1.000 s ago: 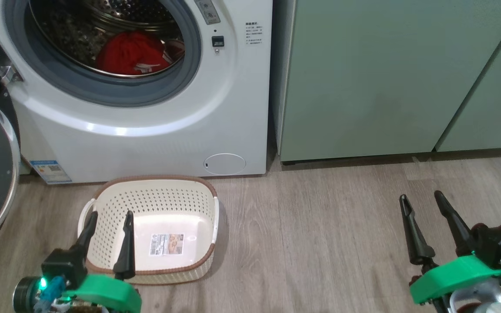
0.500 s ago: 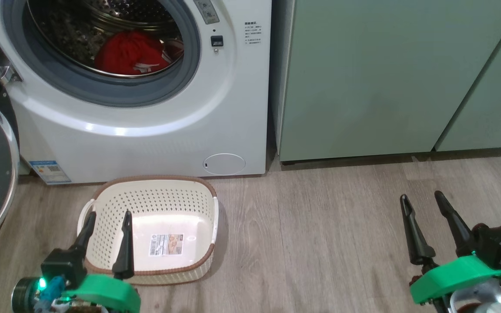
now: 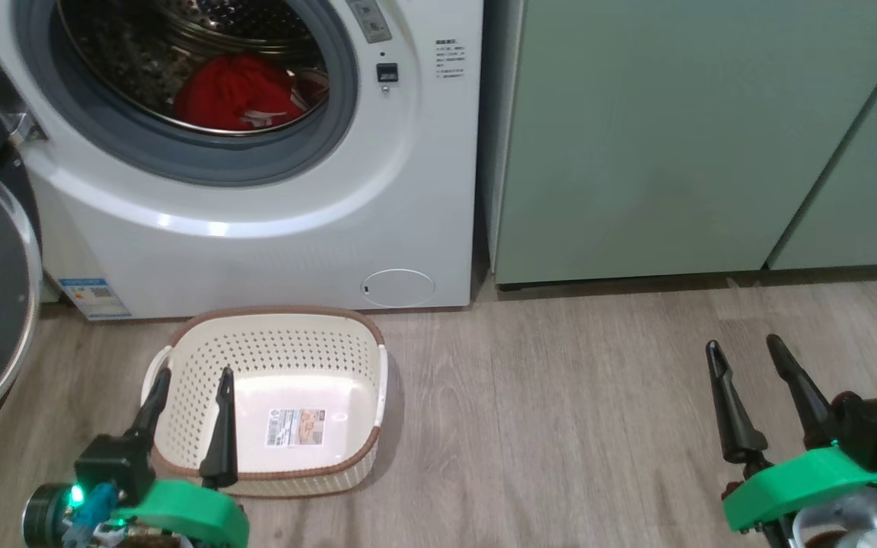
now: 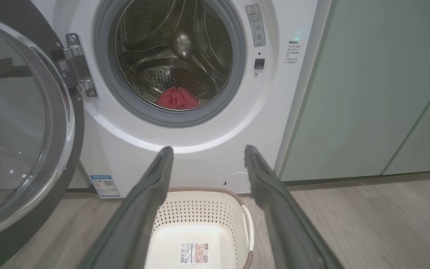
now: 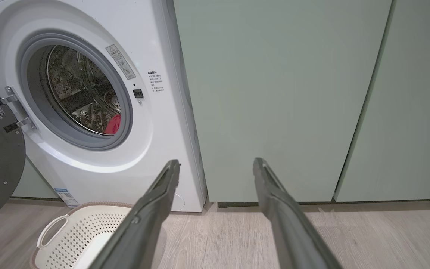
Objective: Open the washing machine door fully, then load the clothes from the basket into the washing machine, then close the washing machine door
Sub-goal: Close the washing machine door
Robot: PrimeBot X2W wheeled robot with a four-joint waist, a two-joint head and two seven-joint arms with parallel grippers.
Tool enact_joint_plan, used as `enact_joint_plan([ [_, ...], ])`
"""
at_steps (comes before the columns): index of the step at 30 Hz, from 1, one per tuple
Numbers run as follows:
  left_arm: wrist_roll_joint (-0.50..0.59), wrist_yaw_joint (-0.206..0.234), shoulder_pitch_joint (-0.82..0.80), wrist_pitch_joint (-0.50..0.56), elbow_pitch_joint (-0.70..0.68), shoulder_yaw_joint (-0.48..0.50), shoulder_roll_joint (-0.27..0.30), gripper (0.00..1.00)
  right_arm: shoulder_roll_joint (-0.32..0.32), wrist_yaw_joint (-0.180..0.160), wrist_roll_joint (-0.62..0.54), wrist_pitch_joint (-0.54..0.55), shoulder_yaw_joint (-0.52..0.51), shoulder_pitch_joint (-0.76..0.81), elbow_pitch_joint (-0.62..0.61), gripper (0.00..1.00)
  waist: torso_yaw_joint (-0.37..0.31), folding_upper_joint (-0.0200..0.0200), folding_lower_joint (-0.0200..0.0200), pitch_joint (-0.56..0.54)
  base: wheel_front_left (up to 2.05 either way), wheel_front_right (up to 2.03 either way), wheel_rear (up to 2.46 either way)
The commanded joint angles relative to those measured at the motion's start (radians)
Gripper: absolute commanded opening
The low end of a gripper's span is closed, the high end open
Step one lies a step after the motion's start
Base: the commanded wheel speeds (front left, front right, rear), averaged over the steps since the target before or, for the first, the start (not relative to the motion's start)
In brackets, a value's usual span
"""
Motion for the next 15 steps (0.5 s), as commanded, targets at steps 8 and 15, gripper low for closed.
enact_joint_plan([
  [8, -0.012, 0.026, -0.054, -0.003, -0.042, 0.030, 0.012, 1.00, -0.006, 0.000, 0.008, -0.013, 0.009, -0.019, -0.036, 1.00, 0.098, 0.0000, 0.0000, -0.007, 0.00, 0.00, 0.00],
  [15, -0.017, 0.047, -0.042, -0.007, -0.063, 0.045, 0.010, 1.00, -0.006, 0.000, 0.012, -0.014, 0.025, -0.019, -0.050, 1.00, 0.232, 0.0000, 0.0000, -0.011, 0.00, 0.00, 0.00],
])
